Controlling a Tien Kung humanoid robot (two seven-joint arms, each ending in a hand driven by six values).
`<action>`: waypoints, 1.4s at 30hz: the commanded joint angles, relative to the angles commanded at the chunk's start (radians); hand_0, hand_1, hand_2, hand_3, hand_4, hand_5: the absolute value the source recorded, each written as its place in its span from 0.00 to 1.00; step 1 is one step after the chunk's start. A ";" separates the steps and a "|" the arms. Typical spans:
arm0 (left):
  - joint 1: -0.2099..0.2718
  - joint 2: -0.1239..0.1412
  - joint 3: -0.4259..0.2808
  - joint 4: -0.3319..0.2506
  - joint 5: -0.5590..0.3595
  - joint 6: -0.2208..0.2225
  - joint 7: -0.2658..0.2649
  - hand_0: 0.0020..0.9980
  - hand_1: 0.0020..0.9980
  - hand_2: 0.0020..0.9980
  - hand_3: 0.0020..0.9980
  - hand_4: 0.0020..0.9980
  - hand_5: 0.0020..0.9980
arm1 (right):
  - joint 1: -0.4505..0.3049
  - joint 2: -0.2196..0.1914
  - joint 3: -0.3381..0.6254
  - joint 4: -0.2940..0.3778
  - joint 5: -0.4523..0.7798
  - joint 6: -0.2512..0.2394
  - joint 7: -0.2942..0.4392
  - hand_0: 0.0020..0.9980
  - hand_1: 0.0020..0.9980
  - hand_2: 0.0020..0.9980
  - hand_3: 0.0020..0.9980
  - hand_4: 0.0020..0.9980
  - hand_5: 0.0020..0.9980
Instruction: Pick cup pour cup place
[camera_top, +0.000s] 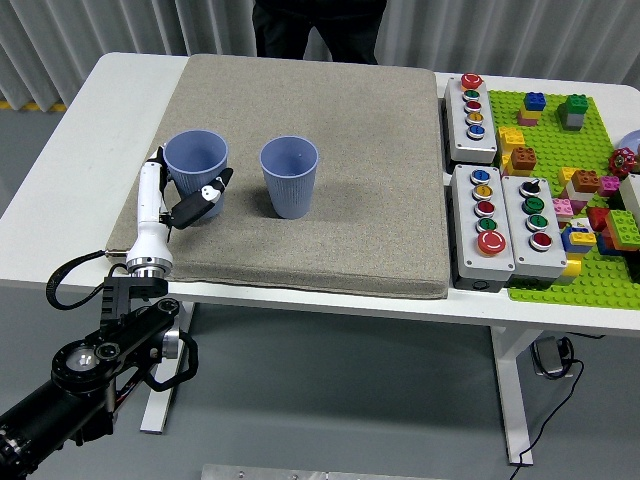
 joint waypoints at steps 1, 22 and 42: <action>0.001 -0.001 0.002 0.004 -0.007 -0.002 -0.002 0.65 0.67 0.68 0.63 0.81 0.26 | 0.000 0.000 0.000 0.000 0.000 0.000 0.000 0.70 0.64 0.60 0.60 0.00 0.26; 0.018 -0.004 0.005 0.020 -0.020 -0.091 0.016 0.74 0.76 0.86 0.86 0.92 0.42 | 0.001 0.002 0.001 0.000 -0.002 -0.001 -0.002 0.70 0.64 0.60 0.60 0.00 0.25; 0.045 0.002 -0.027 -0.019 0.019 -0.099 0.023 0.80 0.82 0.94 0.95 0.92 0.43 | -0.001 0.002 0.002 0.001 -0.008 0.001 -0.003 0.70 0.64 0.60 0.60 0.00 0.25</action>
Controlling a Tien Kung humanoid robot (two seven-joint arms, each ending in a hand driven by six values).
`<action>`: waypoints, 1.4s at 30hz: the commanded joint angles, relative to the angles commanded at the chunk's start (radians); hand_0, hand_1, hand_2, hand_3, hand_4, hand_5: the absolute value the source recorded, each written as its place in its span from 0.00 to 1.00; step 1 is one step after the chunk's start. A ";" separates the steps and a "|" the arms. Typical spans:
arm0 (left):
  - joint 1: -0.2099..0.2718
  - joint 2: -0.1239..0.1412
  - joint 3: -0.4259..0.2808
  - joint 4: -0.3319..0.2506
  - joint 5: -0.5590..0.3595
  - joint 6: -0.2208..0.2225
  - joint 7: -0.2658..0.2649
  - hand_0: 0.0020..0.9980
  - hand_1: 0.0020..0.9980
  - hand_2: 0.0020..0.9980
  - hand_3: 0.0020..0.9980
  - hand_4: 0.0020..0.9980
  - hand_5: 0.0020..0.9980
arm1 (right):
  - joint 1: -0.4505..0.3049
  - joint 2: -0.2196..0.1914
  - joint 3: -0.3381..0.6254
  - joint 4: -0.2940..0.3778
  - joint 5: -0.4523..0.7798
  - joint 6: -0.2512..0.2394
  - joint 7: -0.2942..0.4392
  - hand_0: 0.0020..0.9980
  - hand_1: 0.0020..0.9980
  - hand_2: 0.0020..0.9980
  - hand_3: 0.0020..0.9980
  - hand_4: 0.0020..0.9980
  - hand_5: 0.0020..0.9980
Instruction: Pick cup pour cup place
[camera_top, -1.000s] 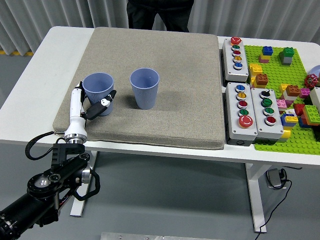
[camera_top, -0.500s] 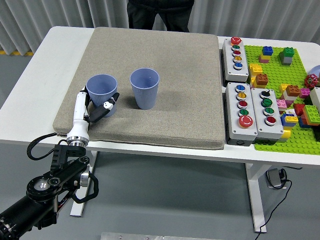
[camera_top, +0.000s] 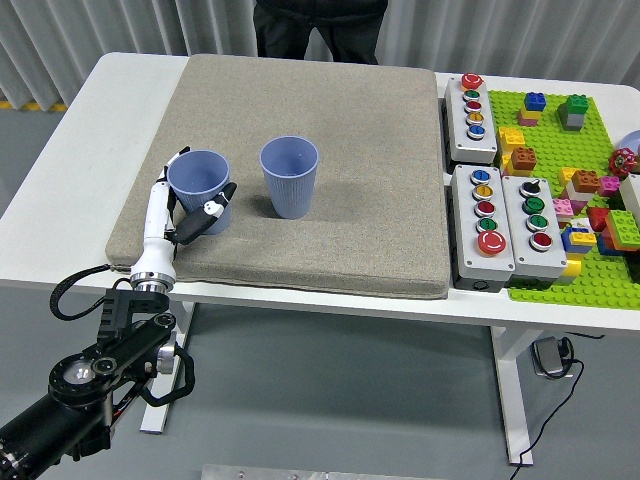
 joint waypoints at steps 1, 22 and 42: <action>0.004 0.001 -0.001 -0.004 0.003 -0.001 0.000 0.80 0.82 0.94 0.95 0.92 0.43 | -0.001 0.000 0.001 0.000 -0.001 0.000 0.000 0.70 0.64 0.60 0.60 0.00 0.25; 0.102 0.043 -0.068 -0.120 0.098 -0.036 0.046 0.88 0.92 1.00 1.00 0.95 0.45 | -0.004 -0.001 0.007 -0.001 -0.013 0.004 0.001 0.70 0.64 0.60 0.59 0.00 0.26; 0.099 0.079 -0.195 -0.198 -0.076 -0.122 0.103 0.92 0.96 1.00 1.00 0.93 1.00 | 0.002 -0.002 0.006 -0.001 -0.008 0.002 0.001 0.70 0.64 0.60 0.59 0.00 0.26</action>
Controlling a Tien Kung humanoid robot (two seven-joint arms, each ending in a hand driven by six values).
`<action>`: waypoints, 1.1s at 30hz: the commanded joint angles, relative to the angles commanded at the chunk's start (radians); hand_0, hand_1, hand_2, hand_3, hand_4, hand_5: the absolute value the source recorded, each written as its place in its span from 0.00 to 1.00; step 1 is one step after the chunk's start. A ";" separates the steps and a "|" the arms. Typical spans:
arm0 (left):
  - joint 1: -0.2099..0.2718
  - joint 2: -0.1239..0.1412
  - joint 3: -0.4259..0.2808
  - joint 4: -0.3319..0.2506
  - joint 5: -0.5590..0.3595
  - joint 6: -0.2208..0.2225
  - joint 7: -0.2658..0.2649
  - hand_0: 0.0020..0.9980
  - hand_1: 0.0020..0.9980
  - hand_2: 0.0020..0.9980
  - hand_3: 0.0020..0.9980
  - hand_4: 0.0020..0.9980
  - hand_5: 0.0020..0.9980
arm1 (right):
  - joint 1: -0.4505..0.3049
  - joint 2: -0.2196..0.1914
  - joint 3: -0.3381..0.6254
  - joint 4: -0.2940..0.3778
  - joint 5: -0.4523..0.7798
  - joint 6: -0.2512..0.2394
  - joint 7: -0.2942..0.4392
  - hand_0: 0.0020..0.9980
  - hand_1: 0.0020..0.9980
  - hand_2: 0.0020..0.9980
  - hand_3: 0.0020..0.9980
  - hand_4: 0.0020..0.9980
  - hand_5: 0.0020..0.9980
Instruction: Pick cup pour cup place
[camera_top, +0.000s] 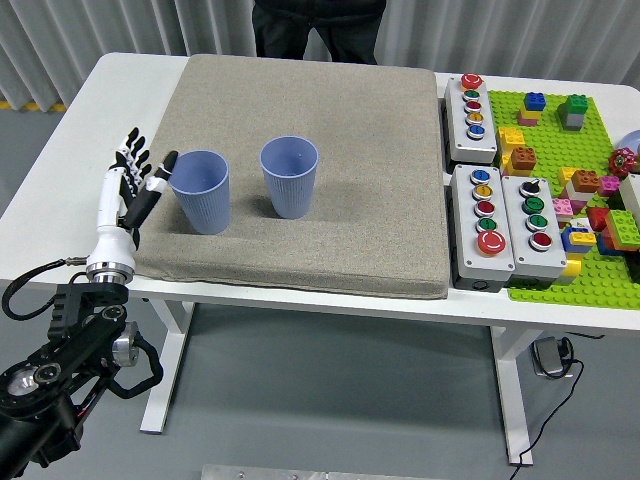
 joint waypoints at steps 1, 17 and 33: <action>-0.004 -0.004 -0.011 0.012 -0.026 -0.020 0.009 0.92 0.96 1.00 1.00 0.93 1.00 | 0.000 0.000 0.000 0.000 0.000 0.000 0.000 0.70 0.64 0.60 0.59 0.00 0.26; -0.020 -0.016 -0.031 0.055 -0.112 -0.094 0.014 0.92 0.94 1.00 0.95 0.72 0.99 | 0.001 0.002 0.002 0.001 -0.002 -0.002 -0.001 0.70 0.64 0.60 0.59 0.00 0.25; -0.017 -0.015 -0.033 0.052 -0.090 -0.091 0.021 0.93 0.94 1.00 0.96 0.73 1.00 | 0.000 0.002 0.000 0.001 0.002 -0.002 0.000 0.70 0.64 0.60 0.59 0.00 0.26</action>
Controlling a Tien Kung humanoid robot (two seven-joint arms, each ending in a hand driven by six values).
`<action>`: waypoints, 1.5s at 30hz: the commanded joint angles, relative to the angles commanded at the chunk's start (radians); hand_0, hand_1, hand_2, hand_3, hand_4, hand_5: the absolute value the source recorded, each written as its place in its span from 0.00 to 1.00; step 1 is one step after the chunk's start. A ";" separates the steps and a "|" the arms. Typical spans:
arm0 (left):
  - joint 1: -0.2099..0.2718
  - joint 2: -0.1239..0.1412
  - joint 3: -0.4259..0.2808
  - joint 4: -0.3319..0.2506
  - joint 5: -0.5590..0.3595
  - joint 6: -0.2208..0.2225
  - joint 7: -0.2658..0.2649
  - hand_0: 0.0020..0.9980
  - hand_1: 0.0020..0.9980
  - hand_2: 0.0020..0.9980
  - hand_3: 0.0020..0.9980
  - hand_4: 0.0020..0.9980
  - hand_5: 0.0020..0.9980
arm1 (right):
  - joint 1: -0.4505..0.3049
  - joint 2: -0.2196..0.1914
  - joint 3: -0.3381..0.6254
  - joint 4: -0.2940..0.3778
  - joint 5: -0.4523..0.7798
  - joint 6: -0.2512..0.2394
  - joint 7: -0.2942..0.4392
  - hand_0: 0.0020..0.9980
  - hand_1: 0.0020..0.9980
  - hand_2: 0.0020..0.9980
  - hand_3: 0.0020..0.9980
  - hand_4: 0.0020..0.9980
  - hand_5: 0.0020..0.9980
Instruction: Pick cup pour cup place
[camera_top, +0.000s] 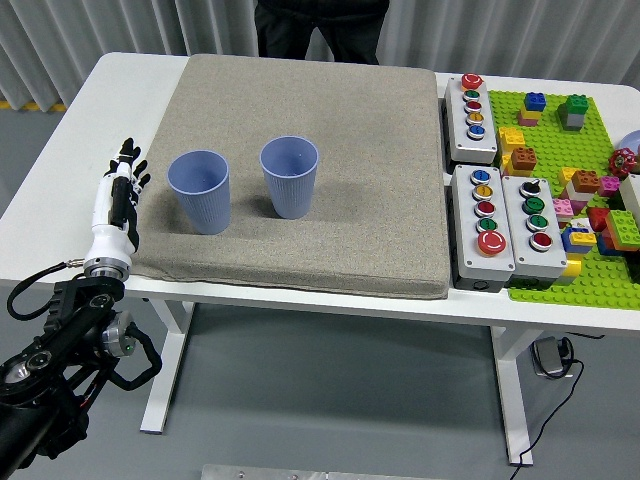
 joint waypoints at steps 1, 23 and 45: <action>0.000 0.000 0.000 0.000 -0.001 -0.001 0.000 0.93 0.94 1.00 0.96 0.73 1.00 | 0.000 0.000 0.000 0.000 0.000 0.000 0.000 0.70 0.64 0.60 0.59 0.00 0.26; 0.013 0.003 0.012 -0.009 0.021 0.000 0.008 0.93 0.94 1.00 0.96 0.74 1.00 | -0.011 0.002 -0.001 0.000 -0.001 -0.001 0.001 0.70 0.64 0.60 0.59 0.00 0.25; 0.001 0.006 0.008 -0.027 0.050 0.006 0.017 0.93 0.94 1.00 0.96 0.74 1.00 | -0.007 0.001 0.003 0.000 0.001 -0.001 0.002 0.70 0.64 0.60 0.59 0.00 0.25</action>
